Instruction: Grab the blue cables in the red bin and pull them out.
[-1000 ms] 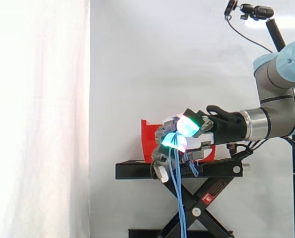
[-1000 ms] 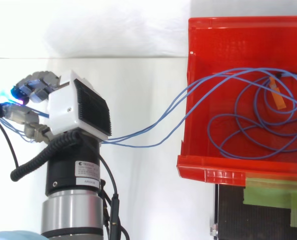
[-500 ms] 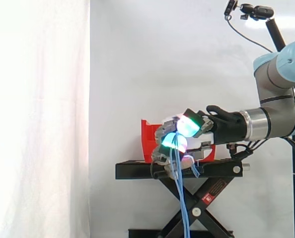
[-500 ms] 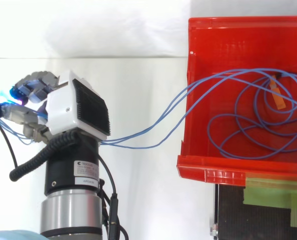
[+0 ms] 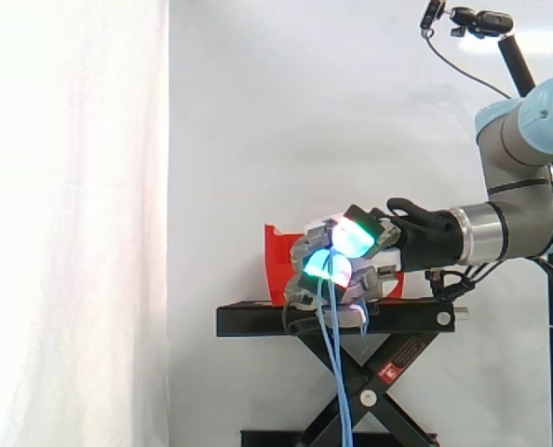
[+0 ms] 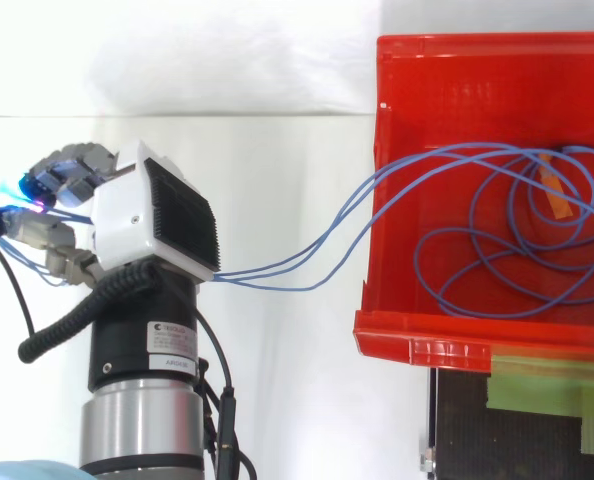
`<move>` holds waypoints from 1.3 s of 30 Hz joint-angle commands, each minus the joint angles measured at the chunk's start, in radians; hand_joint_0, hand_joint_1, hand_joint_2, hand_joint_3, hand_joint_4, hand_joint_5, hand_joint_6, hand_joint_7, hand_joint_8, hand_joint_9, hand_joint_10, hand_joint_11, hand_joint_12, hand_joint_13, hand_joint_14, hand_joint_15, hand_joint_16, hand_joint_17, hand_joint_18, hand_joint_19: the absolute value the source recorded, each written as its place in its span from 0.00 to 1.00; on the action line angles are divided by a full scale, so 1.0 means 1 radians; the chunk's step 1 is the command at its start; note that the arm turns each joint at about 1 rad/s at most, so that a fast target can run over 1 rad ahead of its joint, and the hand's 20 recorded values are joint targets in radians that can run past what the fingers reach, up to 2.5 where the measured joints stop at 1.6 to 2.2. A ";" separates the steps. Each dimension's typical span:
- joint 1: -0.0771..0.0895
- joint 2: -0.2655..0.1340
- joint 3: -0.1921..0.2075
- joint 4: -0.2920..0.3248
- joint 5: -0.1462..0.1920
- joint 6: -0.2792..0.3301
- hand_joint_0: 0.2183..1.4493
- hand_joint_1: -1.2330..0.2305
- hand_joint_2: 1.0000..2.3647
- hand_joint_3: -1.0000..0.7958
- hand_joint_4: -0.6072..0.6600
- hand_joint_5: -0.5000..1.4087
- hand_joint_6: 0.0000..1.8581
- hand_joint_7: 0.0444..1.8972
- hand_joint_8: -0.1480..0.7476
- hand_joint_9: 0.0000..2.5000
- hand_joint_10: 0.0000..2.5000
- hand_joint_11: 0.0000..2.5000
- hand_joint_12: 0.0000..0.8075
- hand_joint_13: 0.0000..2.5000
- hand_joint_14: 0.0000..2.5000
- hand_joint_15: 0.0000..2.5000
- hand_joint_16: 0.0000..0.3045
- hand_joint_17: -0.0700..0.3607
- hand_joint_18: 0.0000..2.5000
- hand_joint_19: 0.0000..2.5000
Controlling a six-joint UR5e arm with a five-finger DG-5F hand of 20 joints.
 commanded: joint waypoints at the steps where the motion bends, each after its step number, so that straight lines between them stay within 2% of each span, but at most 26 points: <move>1: 0.001 0.000 0.000 0.001 -0.001 0.000 0.56 0.25 0.00 0.00 0.55 0.69 0.45 0.30 0.48 0.39 0.01 0.49 0.37 0.41 0.88 0.41 0.13 0.37 0.46 0.51; 17: 0.001 0.000 0.001 0.003 -0.023 -0.003 0.47 0.18 0.00 0.00 0.62 0.62 0.51 0.25 0.49 0.37 0.01 0.47 0.39 0.37 0.90 0.41 0.15 0.40 0.43 0.50; 29: 0.001 0.000 0.001 0.004 -0.023 -0.002 0.46 0.15 0.00 0.00 0.63 0.60 0.54 0.22 0.49 0.36 0.01 0.47 0.40 0.37 0.88 0.41 0.15 0.41 0.42 0.50; 39: 0.002 0.000 0.001 0.003 -0.023 -0.003 0.45 0.28 0.00 0.00 0.59 0.66 0.45 0.27 0.48 0.37 0.01 0.47 0.40 0.37 0.89 0.40 0.15 0.41 0.42 0.49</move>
